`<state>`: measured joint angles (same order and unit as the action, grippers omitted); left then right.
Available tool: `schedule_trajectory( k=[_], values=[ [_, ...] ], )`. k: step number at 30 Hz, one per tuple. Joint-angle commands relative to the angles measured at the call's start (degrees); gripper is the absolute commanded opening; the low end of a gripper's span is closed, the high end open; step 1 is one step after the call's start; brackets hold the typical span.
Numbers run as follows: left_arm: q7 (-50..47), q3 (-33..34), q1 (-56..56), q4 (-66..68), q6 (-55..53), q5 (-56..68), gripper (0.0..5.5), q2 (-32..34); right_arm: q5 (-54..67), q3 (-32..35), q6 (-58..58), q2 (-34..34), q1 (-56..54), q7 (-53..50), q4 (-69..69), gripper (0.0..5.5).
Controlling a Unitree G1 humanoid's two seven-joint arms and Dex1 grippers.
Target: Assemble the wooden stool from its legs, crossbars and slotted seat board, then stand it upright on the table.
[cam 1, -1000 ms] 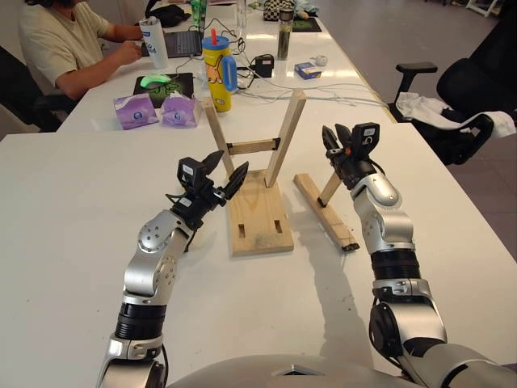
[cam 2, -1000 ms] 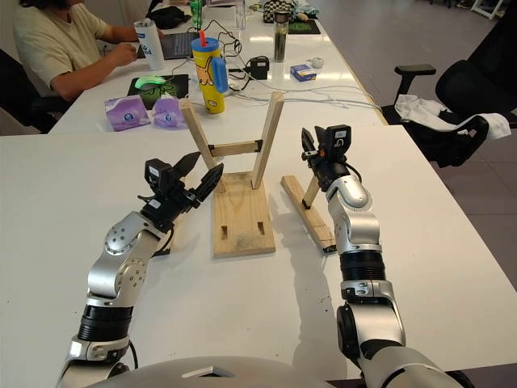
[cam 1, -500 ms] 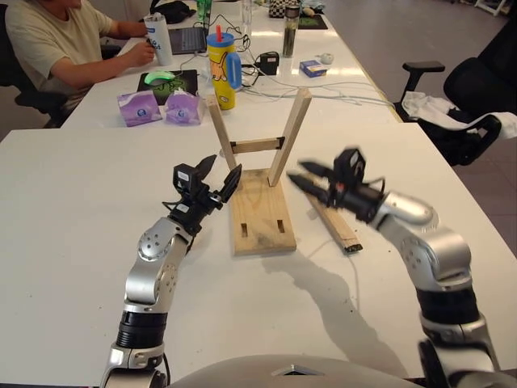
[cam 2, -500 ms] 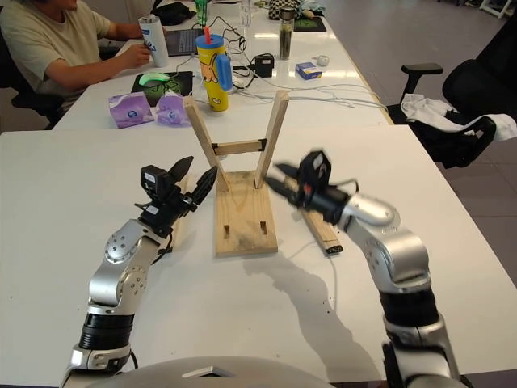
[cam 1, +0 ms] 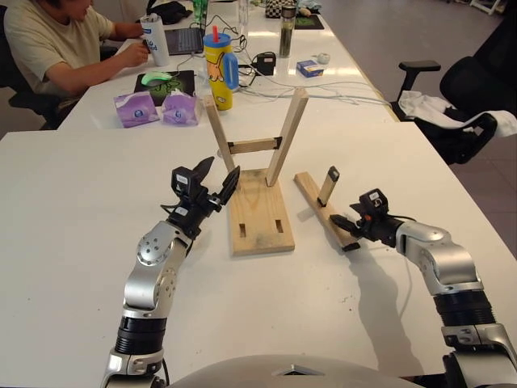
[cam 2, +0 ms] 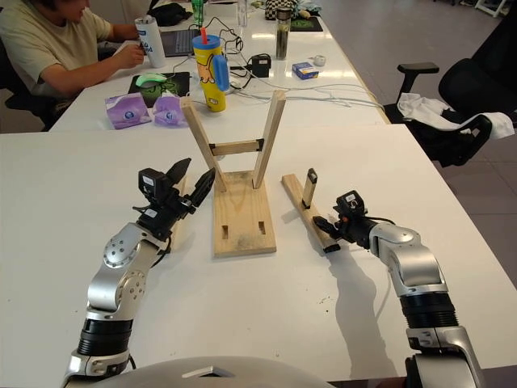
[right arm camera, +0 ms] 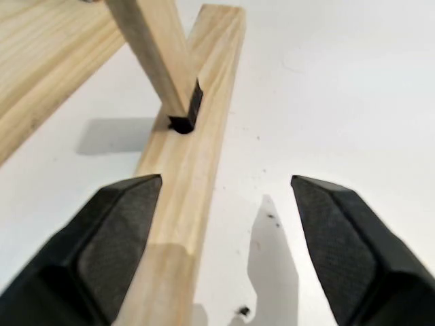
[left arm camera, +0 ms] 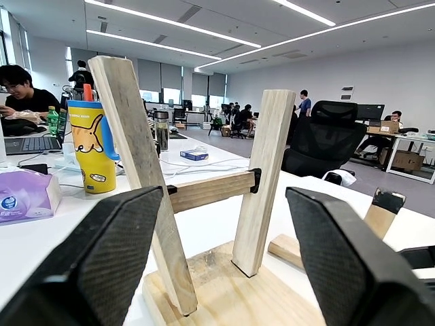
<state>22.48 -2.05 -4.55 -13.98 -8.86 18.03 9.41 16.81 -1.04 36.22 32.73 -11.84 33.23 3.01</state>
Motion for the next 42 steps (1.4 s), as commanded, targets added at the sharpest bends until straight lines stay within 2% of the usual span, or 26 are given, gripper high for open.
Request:
schedule_trajectory(
  k=[1,8,14,18,22,25,32,39,42],
  values=[
    [1.0,0.0,-0.2,0.1,-0.4,0.4,3.35,0.5,-0.1,-0.6,2.3,-1.1,-0.6,0.2,0.3,3.53],
    [1.5,-0.4,0.8,-1.5,-1.4,0.6,3.35,0.8,-2.7,-2.0,4.0,-0.4,-1.4,0.2,2.0,3.53],
    [7.4,-4.6,3.4,-7.1,-5.2,1.2,3.35,5.4,-3.5,-1.3,2.8,-2.6,-1.1,-1.5,2.4,2.58],
    [13.2,-9.4,3.7,-5.9,-3.1,-2.9,3.35,10.3,-1.7,2.7,0.7,-6.2,-3.0,-4.8,6.1,2.07],
    [17.3,-15.6,4.5,-3.0,2.5,-11.4,3.35,15.5,-0.3,6.6,-1.2,-8.8,-4.8,-7.0,8.5,2.06],
    [15.9,-18.7,3.4,1.5,6.5,-19.3,3.35,17.1,0.8,8.1,-1.9,-9.9,-6.1,-7.2,8.9,2.06],
    [11.6,-21.3,0.8,12.3,9.9,-30.6,3.35,17.9,5.8,12.5,-2.6,-12.0,-8.0,-6.2,5.7,2.06],
    [7.3,-19.1,-2.2,16.0,11.3,-32.5,3.35,17.0,14.7,17.8,-4.4,-13.7,-10.0,-3.1,-1.3,2.06],
    [10.0,-15.1,-1.6,11.5,10.7,-23.7,3.35,14.9,21.9,19.2,-0.4,-13.7,-11.1,-0.8,-5.9,2.06]
  ],
)
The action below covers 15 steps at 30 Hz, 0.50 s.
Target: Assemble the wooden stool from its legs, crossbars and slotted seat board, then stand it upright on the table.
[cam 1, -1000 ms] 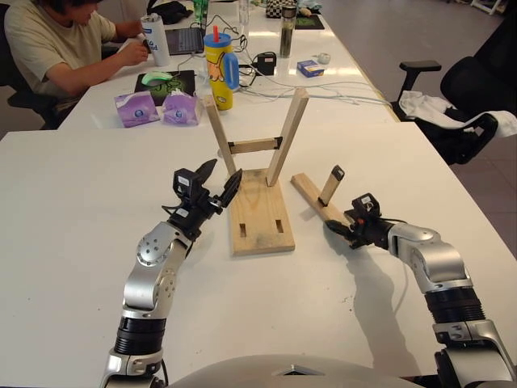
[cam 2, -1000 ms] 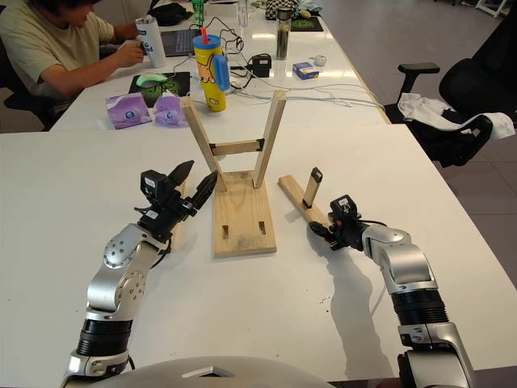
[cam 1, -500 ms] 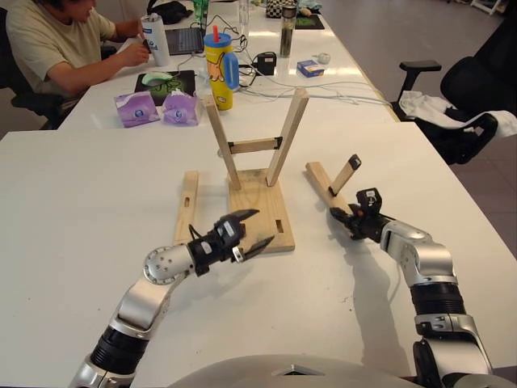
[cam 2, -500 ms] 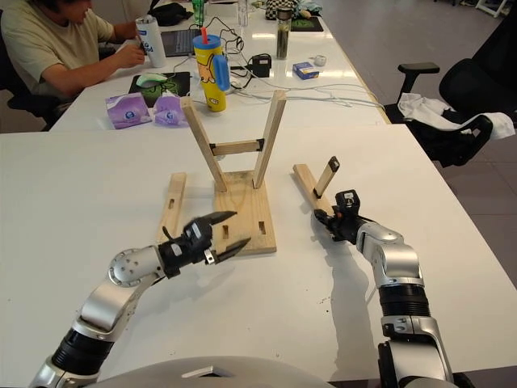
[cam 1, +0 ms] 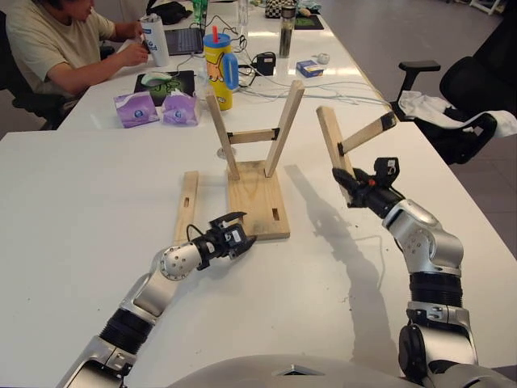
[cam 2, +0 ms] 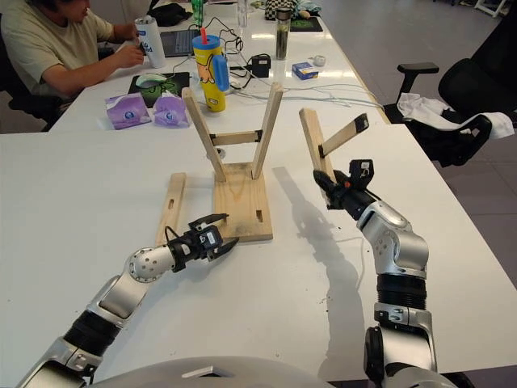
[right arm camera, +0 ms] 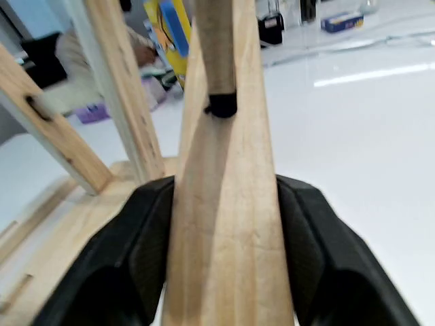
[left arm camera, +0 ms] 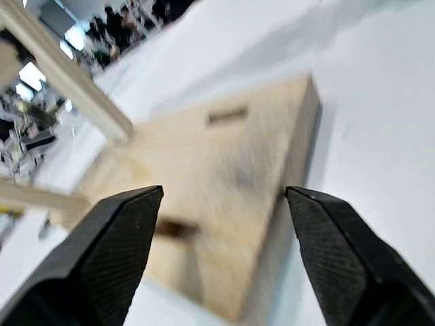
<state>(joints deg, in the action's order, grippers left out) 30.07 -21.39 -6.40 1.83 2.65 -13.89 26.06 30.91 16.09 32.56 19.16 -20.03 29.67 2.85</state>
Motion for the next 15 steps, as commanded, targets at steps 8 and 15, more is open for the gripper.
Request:
schedule_trajectory(
  k=[8,15],
  values=[
    [8.4,22.5,-6.4,-16.2,-31.2,58.4,3.79,-7.9,30.4,0.2,20.6,1.0,-4.9,7.2,-14.9,2.06],
    [7.6,30.9,-13.6,-13.0,-47.6,86.1,4.66,-5.2,37.6,-2.4,30.2,2.5,-6.2,13.3,-10.0,2.06]
  ],
)
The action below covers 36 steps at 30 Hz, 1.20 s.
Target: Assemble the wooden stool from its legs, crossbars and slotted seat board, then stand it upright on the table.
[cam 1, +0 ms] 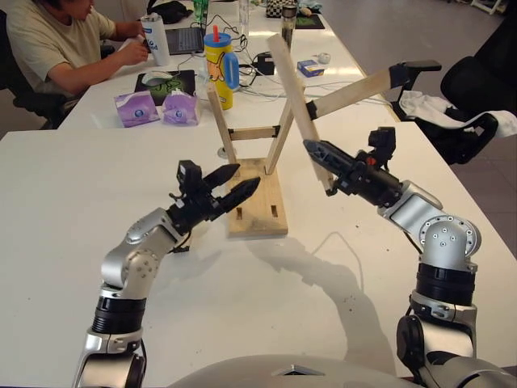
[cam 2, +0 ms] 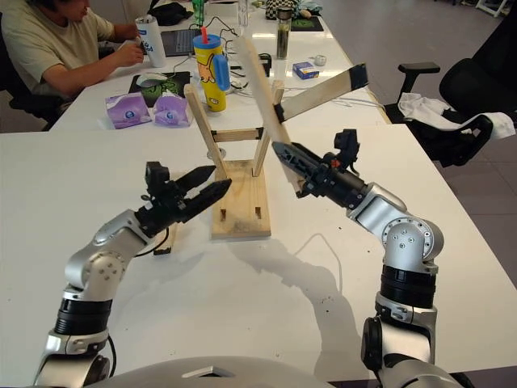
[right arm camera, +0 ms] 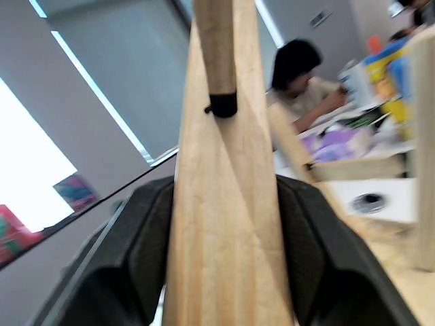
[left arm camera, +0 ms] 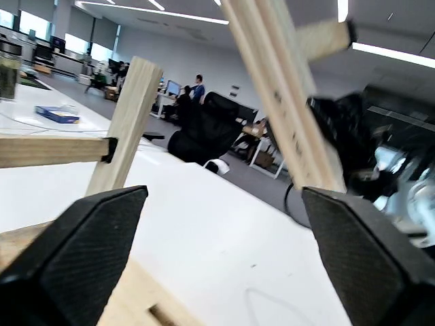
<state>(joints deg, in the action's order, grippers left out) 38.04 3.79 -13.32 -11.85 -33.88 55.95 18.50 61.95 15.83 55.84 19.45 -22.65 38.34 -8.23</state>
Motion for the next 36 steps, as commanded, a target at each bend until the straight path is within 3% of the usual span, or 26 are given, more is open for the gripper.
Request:
schedule_trajectory(
  k=[1,6,12,29,35,36],
  values=[
    [-0.8,6.1,-7.5,1.4,-12.2,17.7,4.66,2.7,6.9,-2.7,7.9,2.8,-3.5,5.8,1.1,2.06],
    [-3.0,8.0,-10.6,4.2,-18.3,24.9,4.66,3.7,5.4,-7.9,10.9,7.4,-1.8,13.9,0.4,2.06],
    [-2.3,7.2,-9.8,3.4,-21.2,24.8,4.66,4.0,5.4,-9.8,11.4,9.3,-0.8,18.0,0.3,2.06],
    [2.9,5.8,-9.0,2.3,-25.2,20.7,2.10,8.4,2.7,-11.4,10.0,11.6,0.5,20.6,-0.6,2.06],
    [4.5,6.5,-7.8,2.2,-24.9,18.6,2.03,9.9,-0.2,-11.2,7.7,10.7,-0.2,18.9,1.6,2.06],
    [4.9,7.2,-7.1,2.4,-24.6,18.1,2.03,10.6,-1.2,-11.0,6.8,10.3,-0.2,17.9,2.2,2.35]
  ],
)
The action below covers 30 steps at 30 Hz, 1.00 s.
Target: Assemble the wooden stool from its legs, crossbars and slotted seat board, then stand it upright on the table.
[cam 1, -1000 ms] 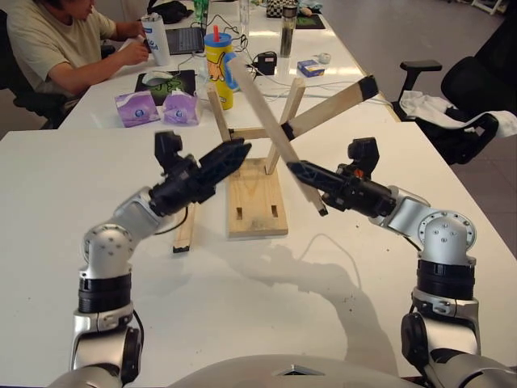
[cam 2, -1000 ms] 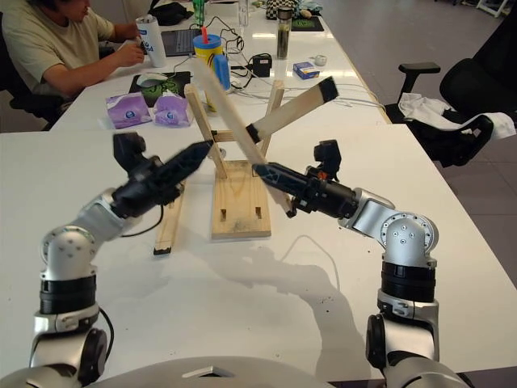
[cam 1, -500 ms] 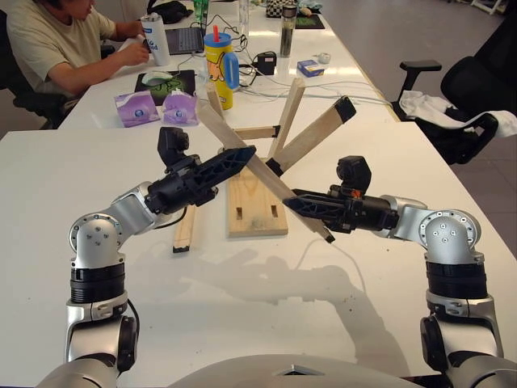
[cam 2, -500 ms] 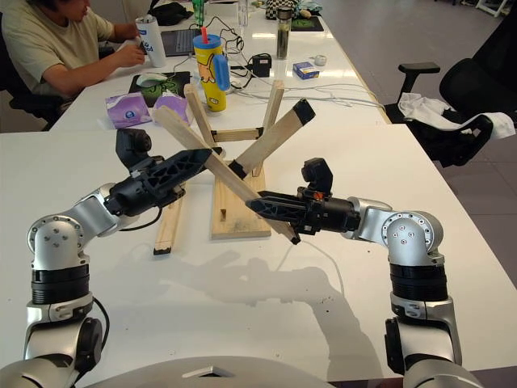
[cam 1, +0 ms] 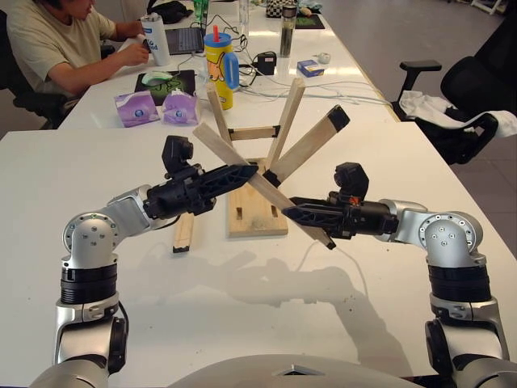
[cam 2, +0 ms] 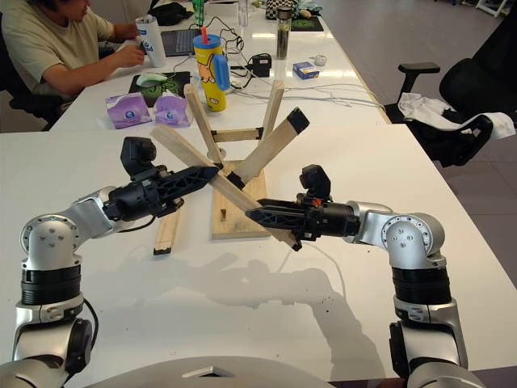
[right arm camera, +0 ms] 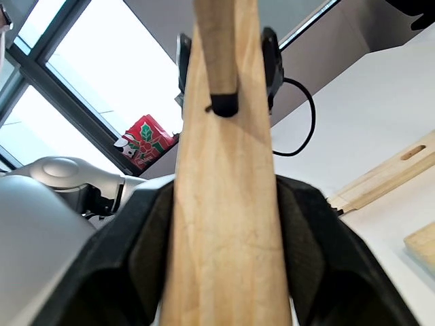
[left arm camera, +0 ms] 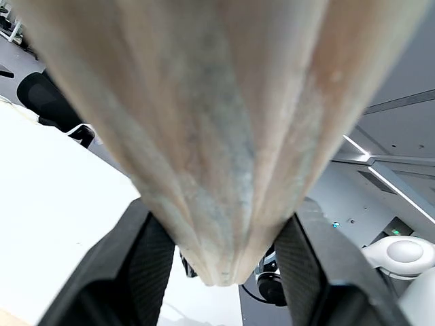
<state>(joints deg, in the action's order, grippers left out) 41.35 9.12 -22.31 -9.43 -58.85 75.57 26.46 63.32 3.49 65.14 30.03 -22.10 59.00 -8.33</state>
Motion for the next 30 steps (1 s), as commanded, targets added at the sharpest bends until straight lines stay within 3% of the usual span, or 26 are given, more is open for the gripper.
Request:
schedule_trajectory(
  k=[1,6,9,15,22,30],
  values=[
    [2.0,2.6,2.4,0.2,0.6,-1.9,2.03,3.2,-3.6,1.1,-3.2,-0.3,-0.6,-3.2,2.7,2.49],
    [5.4,7.9,5.9,1.7,1.7,-4.5,2.03,9.0,-13.0,-2.6,-11.4,1.7,1.6,-1.7,3.1,3.26],
    [9.1,10.1,5.9,4.4,2.5,-7.5,2.03,14.1,-22.0,-7.1,-20.1,3.6,3.7,0.1,2.8,3.28],
    [14.3,11.8,-1.3,14.5,10.0,-17.0,2.03,20.8,-53.4,-22.3,-55.9,2.6,6.3,-5.8,9.9,3.28],
    [19.0,9.3,-5.6,18.6,12.7,-22.0,2.03,22.1,-64.0,-25.0,-71.2,-1.5,4.6,-12.1,19.9,3.28],
    [21.6,5.7,-4.1,17.4,17.7,-28.3,2.03,19.3,-70.6,-23.5,-78.6,-2.7,0.4,-17.4,30.8,3.28]
  ],
)
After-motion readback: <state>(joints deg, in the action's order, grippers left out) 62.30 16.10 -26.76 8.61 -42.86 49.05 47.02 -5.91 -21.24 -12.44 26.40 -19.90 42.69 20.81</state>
